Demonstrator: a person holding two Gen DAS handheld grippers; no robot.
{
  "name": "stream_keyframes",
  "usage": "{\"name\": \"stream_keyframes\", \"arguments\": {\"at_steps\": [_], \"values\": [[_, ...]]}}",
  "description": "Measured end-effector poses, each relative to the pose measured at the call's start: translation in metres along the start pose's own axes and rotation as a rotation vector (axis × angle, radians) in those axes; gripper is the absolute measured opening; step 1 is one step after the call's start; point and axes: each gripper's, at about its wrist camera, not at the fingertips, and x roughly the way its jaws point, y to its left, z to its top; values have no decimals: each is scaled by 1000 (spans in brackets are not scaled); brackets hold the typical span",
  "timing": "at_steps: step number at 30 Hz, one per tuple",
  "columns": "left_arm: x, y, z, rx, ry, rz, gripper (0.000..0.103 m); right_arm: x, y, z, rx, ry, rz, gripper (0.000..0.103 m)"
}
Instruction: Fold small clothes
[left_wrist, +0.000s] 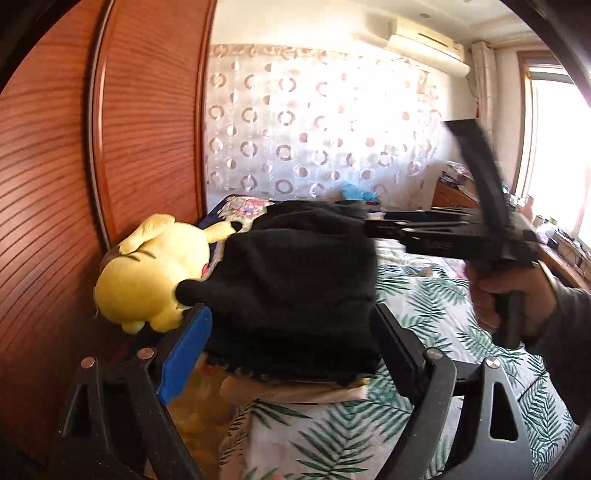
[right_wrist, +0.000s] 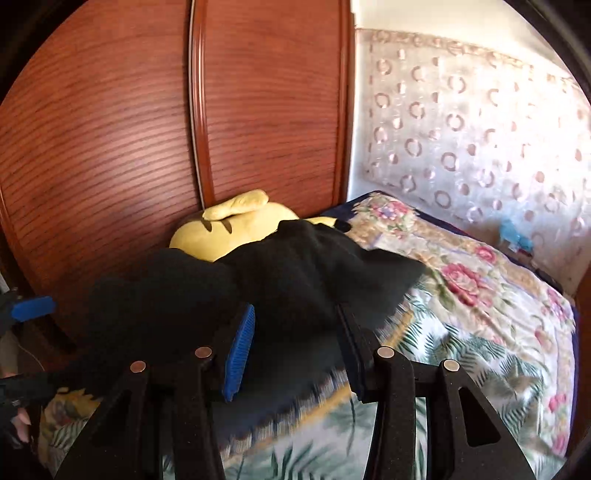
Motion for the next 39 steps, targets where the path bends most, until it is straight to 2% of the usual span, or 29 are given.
{"name": "stream_keyframes", "arguments": {"at_steps": [4, 7, 11, 12, 14, 17, 21, 28, 39], "values": [[-7, -25, 1, 29, -16, -33, 87, -55, 10, -33, -8, -46, -47, 47], [-11, -42, 1, 39, -31, -69, 87, -91, 18, -57, 42, -74, -76, 60], [-17, -67, 1, 63, -42, -116, 87, -126, 25, -86, 95, -84, -158, 63], [-19, -75, 2, 73, -45, -123, 87, -134, 28, -91, 107, -87, -176, 64], [-23, -85, 2, 80, -49, -135, 87, -152, 33, -100, 138, -106, -212, 76], [-29, -103, 5, 93, -51, -153, 87, -182, 47, -109, 173, -143, -256, 81], [-39, -127, 11, 123, -70, -162, 87, -210, 58, -117, 225, -189, -329, 82], [-54, -152, 14, 124, -92, -182, 87, -222, 80, -130, 282, -217, -442, 82], [-52, -164, 10, 137, -83, -174, 87, -214, 110, -136, 327, -237, -474, 82]]}}
